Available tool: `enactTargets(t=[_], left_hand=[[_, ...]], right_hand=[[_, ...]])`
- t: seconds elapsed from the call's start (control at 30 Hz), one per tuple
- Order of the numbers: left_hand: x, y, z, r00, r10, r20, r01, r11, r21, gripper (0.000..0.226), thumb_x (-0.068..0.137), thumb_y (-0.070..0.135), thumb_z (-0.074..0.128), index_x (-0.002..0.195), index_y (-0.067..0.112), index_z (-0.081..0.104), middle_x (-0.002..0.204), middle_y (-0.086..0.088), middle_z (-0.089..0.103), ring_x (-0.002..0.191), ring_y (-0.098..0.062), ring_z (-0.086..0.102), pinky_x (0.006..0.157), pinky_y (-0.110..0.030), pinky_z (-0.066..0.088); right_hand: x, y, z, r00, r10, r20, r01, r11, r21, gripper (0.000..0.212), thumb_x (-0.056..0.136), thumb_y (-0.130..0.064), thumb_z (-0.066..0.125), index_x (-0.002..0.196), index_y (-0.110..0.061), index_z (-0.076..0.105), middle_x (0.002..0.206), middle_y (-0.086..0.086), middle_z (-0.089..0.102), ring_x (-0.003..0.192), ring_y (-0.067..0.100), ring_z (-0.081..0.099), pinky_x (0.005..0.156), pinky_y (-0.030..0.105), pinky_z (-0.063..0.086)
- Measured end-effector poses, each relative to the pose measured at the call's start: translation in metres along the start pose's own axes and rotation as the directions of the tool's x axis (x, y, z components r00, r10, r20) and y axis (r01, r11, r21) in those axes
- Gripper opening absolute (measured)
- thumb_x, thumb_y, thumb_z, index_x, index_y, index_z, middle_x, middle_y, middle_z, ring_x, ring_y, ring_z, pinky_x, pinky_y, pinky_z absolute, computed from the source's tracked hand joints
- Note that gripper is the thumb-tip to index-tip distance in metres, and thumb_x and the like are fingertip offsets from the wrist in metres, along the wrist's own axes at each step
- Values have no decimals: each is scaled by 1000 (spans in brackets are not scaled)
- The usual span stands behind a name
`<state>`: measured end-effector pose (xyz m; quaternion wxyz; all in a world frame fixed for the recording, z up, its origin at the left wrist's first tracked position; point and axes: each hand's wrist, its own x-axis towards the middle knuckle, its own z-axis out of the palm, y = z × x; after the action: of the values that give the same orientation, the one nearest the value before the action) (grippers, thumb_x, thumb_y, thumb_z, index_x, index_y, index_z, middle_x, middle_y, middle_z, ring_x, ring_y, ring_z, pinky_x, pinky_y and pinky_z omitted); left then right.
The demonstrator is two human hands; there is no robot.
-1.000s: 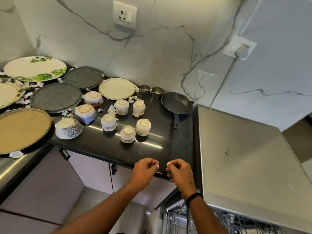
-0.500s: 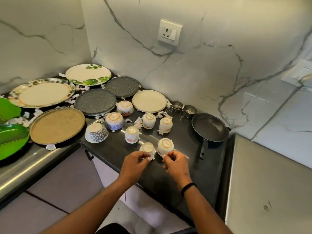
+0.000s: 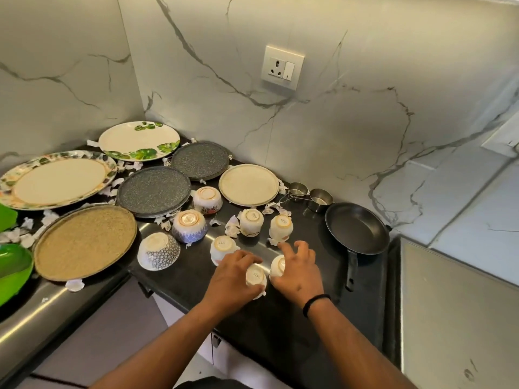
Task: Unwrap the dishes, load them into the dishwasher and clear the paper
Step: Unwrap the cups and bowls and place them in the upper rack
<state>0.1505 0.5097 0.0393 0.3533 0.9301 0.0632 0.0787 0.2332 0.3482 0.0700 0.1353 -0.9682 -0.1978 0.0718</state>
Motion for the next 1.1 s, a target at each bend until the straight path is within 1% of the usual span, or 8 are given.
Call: enactTargets(t=[0.13, 0.23, 0.47, 0.7, 0.8, 0.93, 1.03, 1.1], left_hand=[[12, -6, 2, 984, 34, 172, -46, 997, 66, 65, 74, 48, 78, 133, 38, 53, 135, 15, 47, 127, -9, 41, 106, -31, 40], [17, -10, 5, 971, 45, 235, -65, 995, 80, 68, 73, 52, 79, 134, 39, 53, 136, 14, 48, 128, -10, 40, 108, -33, 39], [24, -16, 4, 967, 81, 241, -86, 996, 11, 66, 72, 54, 80, 131, 37, 57, 130, 15, 52, 124, -7, 44, 108, -31, 38], [40, -17, -2, 960, 133, 247, -125, 991, -45, 64, 75, 52, 79, 133, 36, 55, 131, 16, 49, 123, -4, 44, 106, -27, 39], [54, -9, -6, 961, 173, 216, -148, 981, -130, 65, 74, 48, 81, 133, 36, 56, 129, 15, 51, 122, -6, 46, 105, -30, 41], [76, 3, -7, 968, 222, 121, -181, 942, -284, 74, 70, 40, 86, 135, 37, 52, 131, 16, 53, 122, -2, 49, 105, -32, 45], [87, 17, -5, 946, 316, 71, -269, 889, -371, 83, 70, 37, 88, 138, 47, 42, 135, 21, 49, 127, 1, 48, 102, -20, 45], [90, 35, -2, 920, 389, 45, -333, 839, -431, 81, 72, 36, 88, 139, 43, 44, 134, 20, 50, 126, -2, 50, 98, -18, 47]], right_hand=[[9, 2, 4, 994, 31, 108, -27, 999, -37, 75, 82, -39, 72, 147, -37, 33, 137, 5, 36, 127, 28, 41, 101, 39, 47], [15, 4, 10, 987, 47, 153, -43, 999, -31, 75, 83, -40, 73, 147, -37, 33, 135, 4, 40, 127, 27, 45, 100, 41, 50], [26, 8, 26, 983, 42, 181, -24, 995, -97, 66, 86, -41, 72, 143, -34, 39, 137, 5, 42, 127, 29, 47, 98, 41, 49], [35, 9, 21, 990, 44, 134, -42, 999, -14, 57, 83, -39, 77, 133, -35, 48, 130, 0, 46, 121, 25, 49, 97, 37, 49], [40, 7, 2, 996, 63, 60, -69, 993, 98, 57, 78, -34, 81, 127, -35, 52, 123, -2, 47, 115, 23, 52, 94, 36, 50], [38, 4, -32, 990, 126, -60, -98, 933, 346, 61, 67, -26, 87, 120, -32, 58, 114, -3, 52, 105, 17, 56, 85, 27, 49], [24, 7, -54, 972, 212, -100, -118, 812, 572, 63, 66, -27, 91, 118, -32, 57, 113, -8, 57, 101, 8, 57, 80, 19, 50], [9, 13, -63, 955, 282, -87, -134, 679, 722, 63, 68, -25, 92, 121, -28, 58, 115, -8, 61, 103, 10, 61, 80, 23, 57]])
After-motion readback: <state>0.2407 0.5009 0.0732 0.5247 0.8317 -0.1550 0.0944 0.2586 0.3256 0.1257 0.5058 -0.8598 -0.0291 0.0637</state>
